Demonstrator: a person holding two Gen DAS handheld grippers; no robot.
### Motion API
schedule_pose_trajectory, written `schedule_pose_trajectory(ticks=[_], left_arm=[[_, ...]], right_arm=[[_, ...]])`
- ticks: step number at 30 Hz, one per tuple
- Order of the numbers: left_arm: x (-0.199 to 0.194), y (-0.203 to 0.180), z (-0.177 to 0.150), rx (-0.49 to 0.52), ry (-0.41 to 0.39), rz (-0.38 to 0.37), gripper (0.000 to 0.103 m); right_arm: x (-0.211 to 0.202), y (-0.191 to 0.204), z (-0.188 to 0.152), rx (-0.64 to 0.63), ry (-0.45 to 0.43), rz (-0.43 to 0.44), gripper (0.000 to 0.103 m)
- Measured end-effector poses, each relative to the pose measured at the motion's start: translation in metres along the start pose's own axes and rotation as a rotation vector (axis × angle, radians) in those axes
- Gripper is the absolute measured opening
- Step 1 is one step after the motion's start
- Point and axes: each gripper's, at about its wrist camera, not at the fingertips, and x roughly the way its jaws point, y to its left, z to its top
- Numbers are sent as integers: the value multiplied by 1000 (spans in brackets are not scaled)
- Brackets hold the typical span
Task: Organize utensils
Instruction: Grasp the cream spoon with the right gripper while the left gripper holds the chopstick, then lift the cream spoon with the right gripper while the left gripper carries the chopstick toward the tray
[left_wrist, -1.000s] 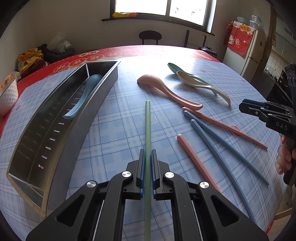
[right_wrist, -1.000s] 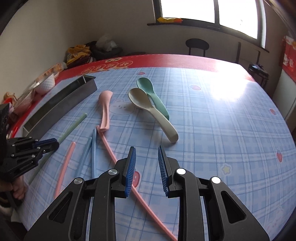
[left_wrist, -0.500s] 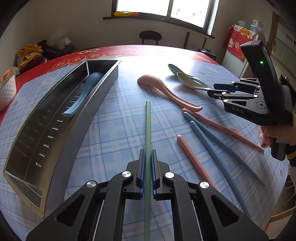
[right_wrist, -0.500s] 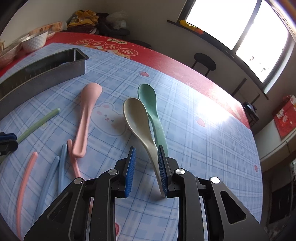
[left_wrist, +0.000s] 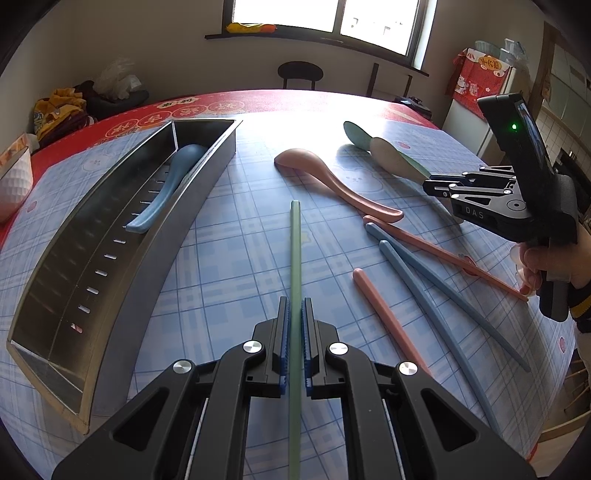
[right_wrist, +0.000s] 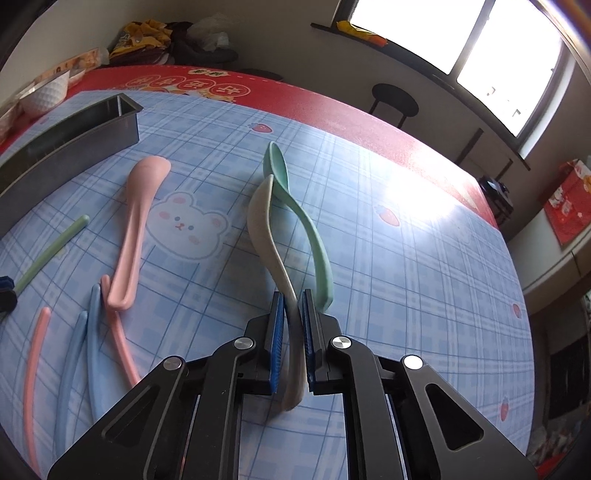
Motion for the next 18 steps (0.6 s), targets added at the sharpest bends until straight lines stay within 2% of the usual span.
schedule_pose_trajectory(ticks=[11, 18], left_arm=[[-1, -1, 0, 5, -1, 6, 7], [-3, -2, -2, -2, -1, -3, 7]], right_arm=[[15, -26, 8, 169, 29, 158, 10], [16, -39, -6, 320, 32, 286, 7]])
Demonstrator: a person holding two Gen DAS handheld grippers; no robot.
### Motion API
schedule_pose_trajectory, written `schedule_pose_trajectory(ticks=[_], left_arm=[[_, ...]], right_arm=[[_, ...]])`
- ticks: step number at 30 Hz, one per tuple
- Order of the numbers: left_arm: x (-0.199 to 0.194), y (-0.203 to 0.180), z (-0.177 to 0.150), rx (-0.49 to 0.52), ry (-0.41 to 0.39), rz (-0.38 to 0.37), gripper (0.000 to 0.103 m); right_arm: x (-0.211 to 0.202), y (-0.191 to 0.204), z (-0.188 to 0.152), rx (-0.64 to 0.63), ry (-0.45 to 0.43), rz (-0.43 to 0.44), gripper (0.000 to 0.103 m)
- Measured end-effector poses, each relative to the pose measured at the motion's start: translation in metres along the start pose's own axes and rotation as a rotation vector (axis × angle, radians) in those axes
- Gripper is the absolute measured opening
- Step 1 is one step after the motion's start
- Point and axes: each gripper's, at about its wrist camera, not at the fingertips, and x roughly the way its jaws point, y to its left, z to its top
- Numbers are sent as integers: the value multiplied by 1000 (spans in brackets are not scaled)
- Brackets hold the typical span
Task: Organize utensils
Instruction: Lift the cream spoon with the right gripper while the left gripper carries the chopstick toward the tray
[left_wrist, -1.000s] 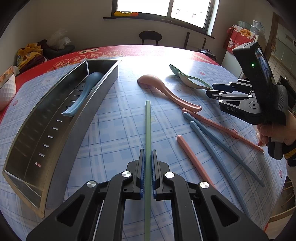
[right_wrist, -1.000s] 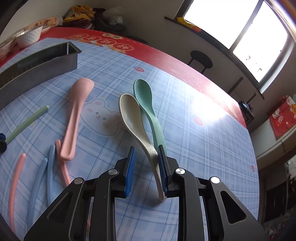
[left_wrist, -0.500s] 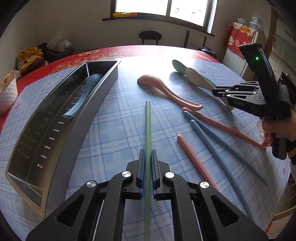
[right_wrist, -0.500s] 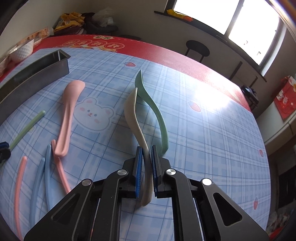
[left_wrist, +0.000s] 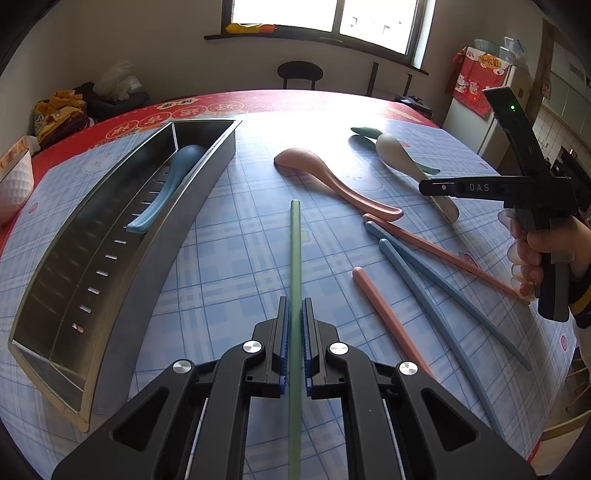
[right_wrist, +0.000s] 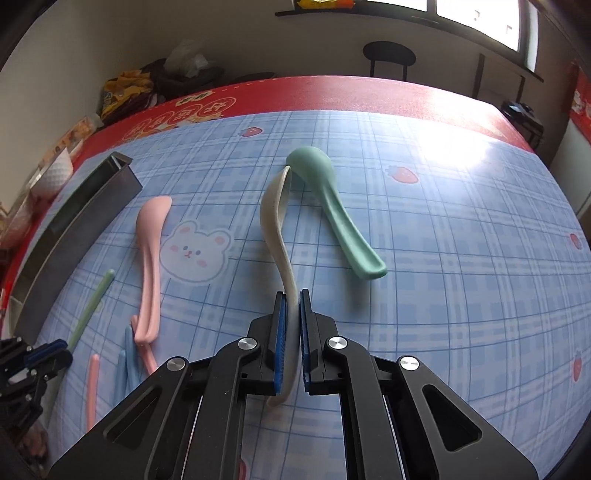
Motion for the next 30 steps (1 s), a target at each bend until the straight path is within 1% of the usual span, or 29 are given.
schedule_pose_trajectory(ticks=[4, 6, 12, 14, 17, 21, 28, 29, 30], left_arm=[[0, 1, 1, 0, 0, -4, 8], [0, 0, 1, 5, 0, -7, 10], [0, -4, 1, 19, 1, -4, 13], [1, -5, 1, 24, 1, 2, 13], [1, -9, 0, 37, 2, 20, 13], [1, -14, 0, 54, 1, 40, 13], [1, -18, 0, 67, -1, 54, 12], [1, -20, 0, 67, -2, 59, 7], [1, -20, 0, 66, -3, 58, 6]], right_arm=[[-16, -2, -14, 51, -43, 64, 7], [-28, -2, -22, 74, -74, 103, 7], [-58, 3, -51, 100, -160, 181, 7], [-63, 5, -62, 99, -180, 180, 7], [-66, 8, -76, 93, -210, 144, 7], [-77, 7, -80, 112, -266, 148, 7], [-71, 4, -82, 119, -253, 178, 7], [-71, 4, -83, 114, -252, 177, 7], [-71, 5, -83, 108, -253, 176, 7]])
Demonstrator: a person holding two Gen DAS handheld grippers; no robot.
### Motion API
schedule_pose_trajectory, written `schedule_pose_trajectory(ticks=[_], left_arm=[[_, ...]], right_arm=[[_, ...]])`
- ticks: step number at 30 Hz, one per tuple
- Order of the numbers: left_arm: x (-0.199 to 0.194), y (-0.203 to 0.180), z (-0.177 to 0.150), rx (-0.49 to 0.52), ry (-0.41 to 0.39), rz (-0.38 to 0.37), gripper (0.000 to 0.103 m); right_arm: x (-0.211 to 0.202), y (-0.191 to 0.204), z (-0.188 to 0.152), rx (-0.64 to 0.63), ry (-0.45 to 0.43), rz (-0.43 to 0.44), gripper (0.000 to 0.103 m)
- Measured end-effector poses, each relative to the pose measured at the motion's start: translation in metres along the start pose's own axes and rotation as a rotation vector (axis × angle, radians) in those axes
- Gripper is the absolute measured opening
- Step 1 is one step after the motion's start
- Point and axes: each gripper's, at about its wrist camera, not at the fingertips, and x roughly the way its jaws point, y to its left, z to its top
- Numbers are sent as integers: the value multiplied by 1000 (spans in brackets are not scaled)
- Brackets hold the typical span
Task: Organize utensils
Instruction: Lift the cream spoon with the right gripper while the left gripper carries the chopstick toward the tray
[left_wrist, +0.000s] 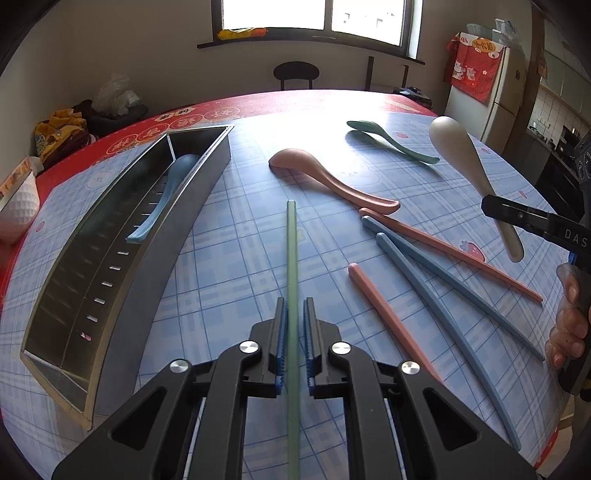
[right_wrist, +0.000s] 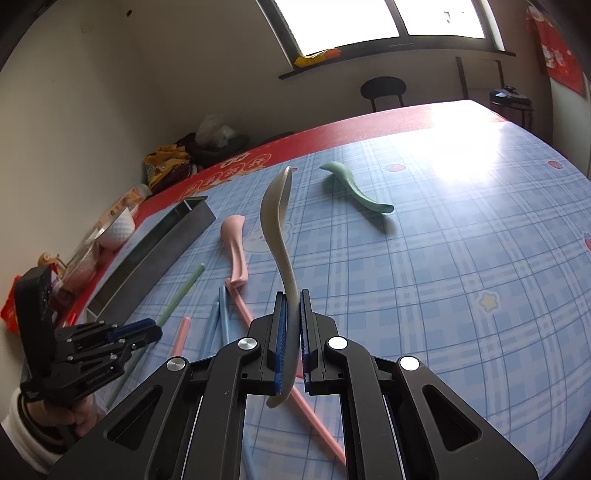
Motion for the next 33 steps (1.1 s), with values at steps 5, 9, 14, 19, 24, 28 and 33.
schedule_pose_trajectory(ticks=[5, 9, 14, 19, 24, 28, 33], left_arm=[[-1, 5, 0, -19, -1, -14, 6], [-3, 10, -1, -38, -14, -28, 6], [-6, 12, -2, -30, -26, -34, 6], [-12, 15, -2, -41, -38, -50, 6], [-26, 20, 3, -66, -55, -100, 6], [-48, 29, 14, -72, -92, -130, 6], [-72, 53, 40, -77, -154, -113, 6]], right_arm=[[-1, 0, 0, 3, -9, 3, 7], [-5, -13, -1, 62, -28, 23, 7], [-5, -13, 0, 53, -28, 23, 7], [-4, -12, 0, 52, -25, 26, 7], [-4, -15, 0, 61, -22, 34, 7], [-3, -17, 1, 63, -18, 39, 7], [-3, -18, 1, 68, -15, 47, 7]])
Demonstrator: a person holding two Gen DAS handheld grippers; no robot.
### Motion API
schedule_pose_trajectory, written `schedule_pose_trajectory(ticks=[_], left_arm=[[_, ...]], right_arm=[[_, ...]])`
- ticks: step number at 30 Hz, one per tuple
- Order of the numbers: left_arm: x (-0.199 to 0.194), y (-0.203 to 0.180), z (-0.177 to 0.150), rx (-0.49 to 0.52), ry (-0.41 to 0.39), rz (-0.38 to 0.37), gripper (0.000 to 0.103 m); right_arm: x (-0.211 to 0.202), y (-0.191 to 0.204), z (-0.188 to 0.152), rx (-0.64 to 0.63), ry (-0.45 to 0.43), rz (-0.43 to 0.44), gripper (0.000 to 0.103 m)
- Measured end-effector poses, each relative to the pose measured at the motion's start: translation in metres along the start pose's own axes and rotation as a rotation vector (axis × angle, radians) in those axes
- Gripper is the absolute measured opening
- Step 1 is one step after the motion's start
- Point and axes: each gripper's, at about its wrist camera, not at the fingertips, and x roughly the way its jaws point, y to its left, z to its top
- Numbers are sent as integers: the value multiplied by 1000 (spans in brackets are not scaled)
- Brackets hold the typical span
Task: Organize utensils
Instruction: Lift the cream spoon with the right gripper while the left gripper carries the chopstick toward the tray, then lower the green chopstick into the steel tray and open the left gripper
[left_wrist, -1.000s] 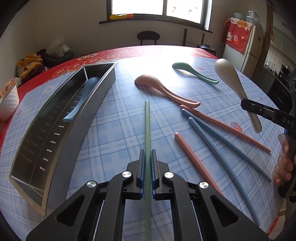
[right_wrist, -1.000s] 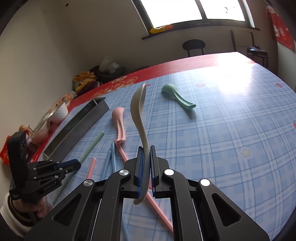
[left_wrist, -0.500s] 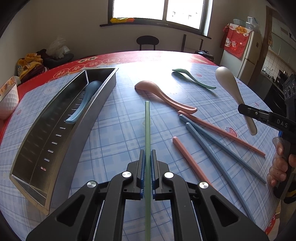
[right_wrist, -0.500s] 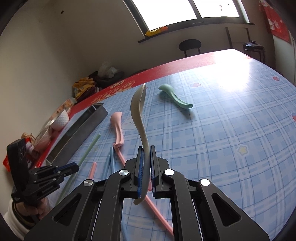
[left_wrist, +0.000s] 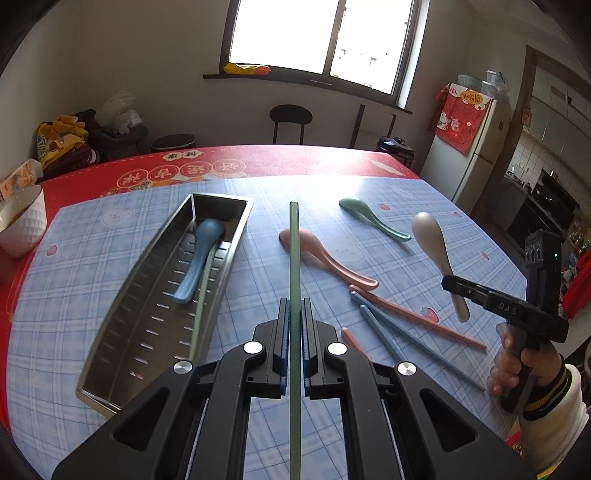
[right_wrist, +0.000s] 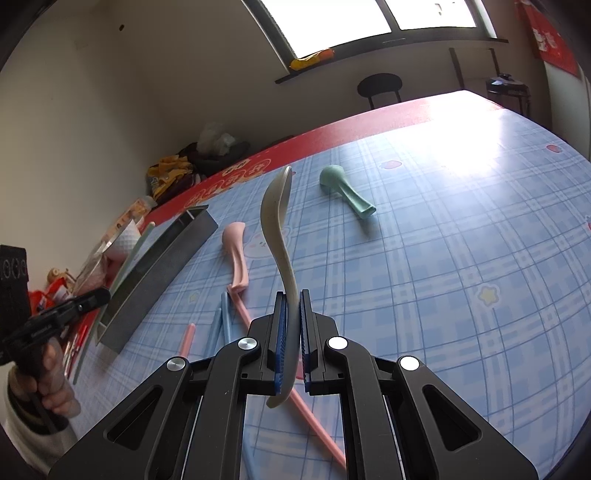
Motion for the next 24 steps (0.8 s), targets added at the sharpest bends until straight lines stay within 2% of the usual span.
schedule_pose_trajectory(ticks=[3, 9, 14, 24], left_arm=[[0, 14, 20, 18, -14, 30, 6], [39, 41, 46, 65, 79, 54, 6], [73, 63, 50, 24, 179, 48, 6], [104, 66, 44, 68, 297, 81, 6]], right_arm=[[0, -1, 0, 2, 0, 3, 7], [1, -2, 0, 5, 1, 0, 7], [1, -3, -1, 13, -1, -4, 7], [3, -1, 0, 11, 8, -9, 7]])
